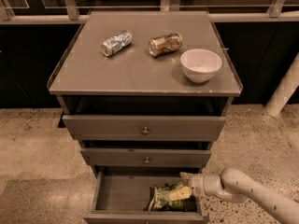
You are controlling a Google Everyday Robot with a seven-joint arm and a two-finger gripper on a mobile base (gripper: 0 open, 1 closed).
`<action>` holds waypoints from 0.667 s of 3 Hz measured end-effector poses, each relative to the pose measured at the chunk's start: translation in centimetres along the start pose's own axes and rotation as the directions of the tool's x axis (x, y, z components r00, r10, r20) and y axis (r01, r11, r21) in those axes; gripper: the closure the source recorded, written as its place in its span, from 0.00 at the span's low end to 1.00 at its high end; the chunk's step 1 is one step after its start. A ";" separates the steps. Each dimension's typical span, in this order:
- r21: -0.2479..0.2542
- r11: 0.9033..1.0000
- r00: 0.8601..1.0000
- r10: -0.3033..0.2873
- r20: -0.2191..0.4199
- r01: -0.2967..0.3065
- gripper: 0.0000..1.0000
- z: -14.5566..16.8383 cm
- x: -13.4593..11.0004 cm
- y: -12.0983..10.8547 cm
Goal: Pick green jalapeno chip bag from bottom drawer and place on counter
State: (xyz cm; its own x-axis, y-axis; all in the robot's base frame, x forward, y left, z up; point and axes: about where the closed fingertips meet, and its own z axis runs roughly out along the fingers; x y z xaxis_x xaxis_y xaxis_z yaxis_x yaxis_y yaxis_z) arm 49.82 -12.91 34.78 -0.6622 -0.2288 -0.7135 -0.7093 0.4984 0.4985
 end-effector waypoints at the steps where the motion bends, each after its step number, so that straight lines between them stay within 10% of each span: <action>1: 0.026 0.999 0.999 -0.047 -0.005 0.048 0.00 0.4 0.3 0.1; 2: 0.118 0.967 0.974 -0.227 -0.019 0.227 0.00 -0.2 -0.7 -1.6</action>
Offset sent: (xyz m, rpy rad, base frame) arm 0.0421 -0.0297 0.0041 -0.3121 -0.4945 0.0840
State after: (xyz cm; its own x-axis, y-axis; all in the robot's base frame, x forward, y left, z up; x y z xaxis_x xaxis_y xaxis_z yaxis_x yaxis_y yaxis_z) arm 51.40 -13.73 34.63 -0.4887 -0.3518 -0.7984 -0.8077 0.5284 0.2616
